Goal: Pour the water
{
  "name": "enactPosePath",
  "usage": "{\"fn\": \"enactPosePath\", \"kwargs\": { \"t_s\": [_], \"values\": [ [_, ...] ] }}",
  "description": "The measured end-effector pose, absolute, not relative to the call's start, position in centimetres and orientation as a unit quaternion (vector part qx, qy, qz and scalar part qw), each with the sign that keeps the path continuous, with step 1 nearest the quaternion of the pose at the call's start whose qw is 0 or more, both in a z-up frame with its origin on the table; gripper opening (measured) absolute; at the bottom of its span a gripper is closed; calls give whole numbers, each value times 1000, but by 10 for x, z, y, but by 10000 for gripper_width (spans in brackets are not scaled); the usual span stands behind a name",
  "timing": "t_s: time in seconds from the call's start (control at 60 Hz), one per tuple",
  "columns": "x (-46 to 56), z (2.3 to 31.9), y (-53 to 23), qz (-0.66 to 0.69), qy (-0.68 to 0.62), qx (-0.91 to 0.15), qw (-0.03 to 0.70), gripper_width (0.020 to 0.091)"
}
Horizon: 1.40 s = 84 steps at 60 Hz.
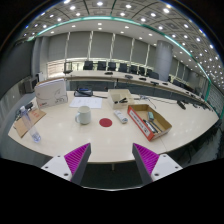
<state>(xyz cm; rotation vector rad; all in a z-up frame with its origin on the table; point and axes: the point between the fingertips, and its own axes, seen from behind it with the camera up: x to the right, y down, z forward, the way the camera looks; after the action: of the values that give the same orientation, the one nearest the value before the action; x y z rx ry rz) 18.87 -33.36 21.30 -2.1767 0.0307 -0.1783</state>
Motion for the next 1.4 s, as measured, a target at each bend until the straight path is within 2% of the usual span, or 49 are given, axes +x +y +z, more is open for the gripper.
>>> {"fn": "enactPosePath", "kwargs": {
  "t_s": [0.15, 0.167, 0.6, 0.783, 0.983, 1.067, 1.117, 1.183, 1.267, 1.333, 1.4],
  "values": [
    [141, 203, -332, -68, -14, -887, 456, 854],
    [156, 209, -337, -66, -19, -888, 455, 856],
    [-125, 152, -321, 1, -63, -879, 472, 859],
    [-215, 133, -280, 25, -73, -863, 500, 858],
    [-251, 103, -209, 35, -28, -852, 522, 841],
    [-256, 92, -186, 33, -18, -846, 532, 781],
    [-257, 84, -171, 27, -21, -844, 535, 685],
    [-261, 79, -164, 22, -28, -840, 542, 519],
    [-267, 83, -158, 21, -39, -834, 549, 477],
    [-268, 82, -156, 19, -43, -837, 545, 396],
    [-263, 88, -154, 10, -34, -836, 548, 354]
  ]
}}
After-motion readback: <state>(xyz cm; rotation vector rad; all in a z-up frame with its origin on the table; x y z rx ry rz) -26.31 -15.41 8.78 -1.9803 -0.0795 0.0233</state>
